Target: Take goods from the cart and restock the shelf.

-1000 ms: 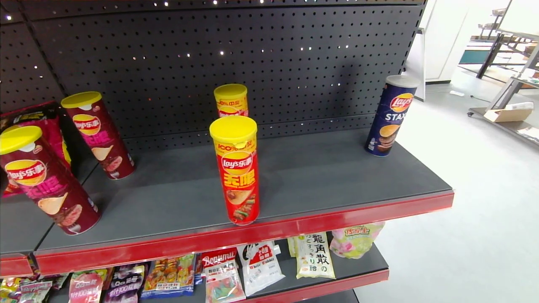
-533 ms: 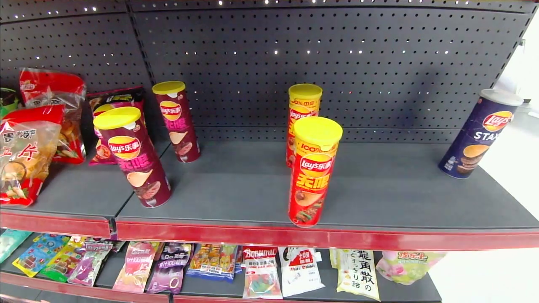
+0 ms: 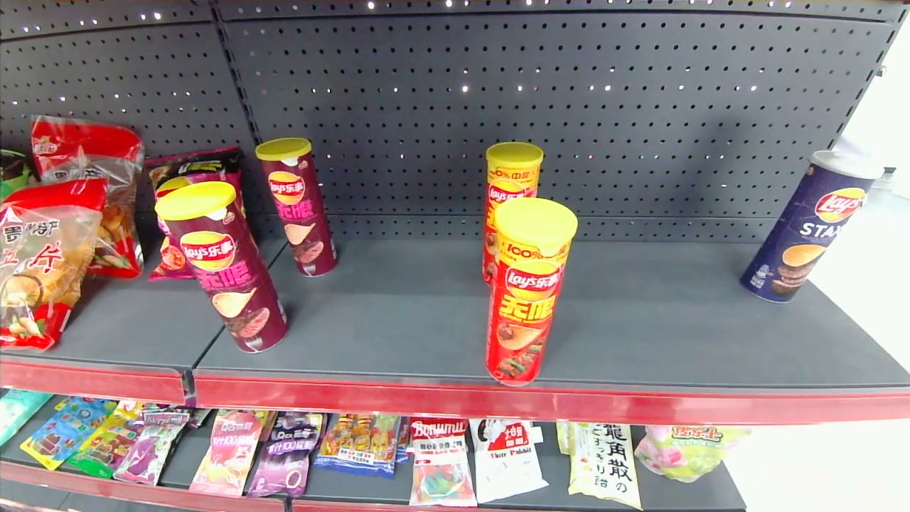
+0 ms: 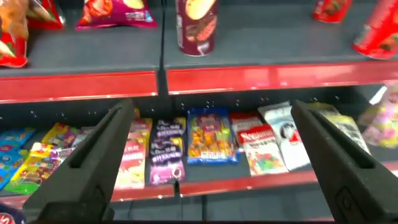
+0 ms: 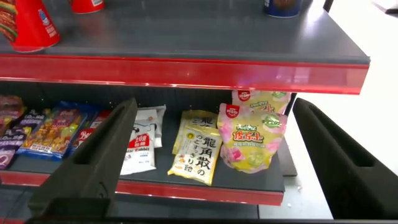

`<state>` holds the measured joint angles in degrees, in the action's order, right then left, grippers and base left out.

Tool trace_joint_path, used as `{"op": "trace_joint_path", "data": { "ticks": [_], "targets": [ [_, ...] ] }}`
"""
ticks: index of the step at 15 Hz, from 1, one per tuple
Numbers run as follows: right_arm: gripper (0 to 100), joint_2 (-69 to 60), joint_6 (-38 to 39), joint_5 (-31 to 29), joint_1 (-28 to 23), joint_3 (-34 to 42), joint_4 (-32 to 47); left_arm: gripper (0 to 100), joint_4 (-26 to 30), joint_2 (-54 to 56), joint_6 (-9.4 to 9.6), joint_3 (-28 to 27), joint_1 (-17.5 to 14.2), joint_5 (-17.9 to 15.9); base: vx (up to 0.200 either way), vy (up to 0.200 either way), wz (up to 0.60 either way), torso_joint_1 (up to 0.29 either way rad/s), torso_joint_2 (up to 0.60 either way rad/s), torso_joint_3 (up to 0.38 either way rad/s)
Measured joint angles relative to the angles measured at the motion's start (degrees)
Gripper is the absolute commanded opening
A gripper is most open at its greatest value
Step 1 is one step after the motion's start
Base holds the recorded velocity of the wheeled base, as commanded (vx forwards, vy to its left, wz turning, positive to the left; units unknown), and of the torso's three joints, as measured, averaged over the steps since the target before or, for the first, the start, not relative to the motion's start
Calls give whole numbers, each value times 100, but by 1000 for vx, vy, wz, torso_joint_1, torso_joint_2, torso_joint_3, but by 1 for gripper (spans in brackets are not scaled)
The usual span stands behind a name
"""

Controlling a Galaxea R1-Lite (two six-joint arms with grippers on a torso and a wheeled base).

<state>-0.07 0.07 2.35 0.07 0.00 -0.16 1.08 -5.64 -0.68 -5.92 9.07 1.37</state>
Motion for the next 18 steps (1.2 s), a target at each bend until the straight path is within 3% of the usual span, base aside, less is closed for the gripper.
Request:
{"op": "trace_joint_path", "data": {
  "ticks": [2,4,7,10,18],
  "targets": [
    [100,0,-12,-6,0,0,2,100,-171,5,-82,441,-1,189,0,0,0,0,0,0],
    [100,7,35,5,0,-16,-28,100,-149,5,-51,552,-1,-129,0,0,0,0,0,0],
    [100,399,271,35,67,-746,-77,100,-144,-2,-66,588,-84,-107,0,0,0,0,0,0],
    [100,1490,-18,18,127,-1541,-90,100,-146,-2,-145,590,-157,196,0,0,0,0,0,0],
    [100,5057,-280,65,638,-2604,-161,100,-144,-5,-11,592,-168,141,0,0,0,0,0,0]
  ]
}}
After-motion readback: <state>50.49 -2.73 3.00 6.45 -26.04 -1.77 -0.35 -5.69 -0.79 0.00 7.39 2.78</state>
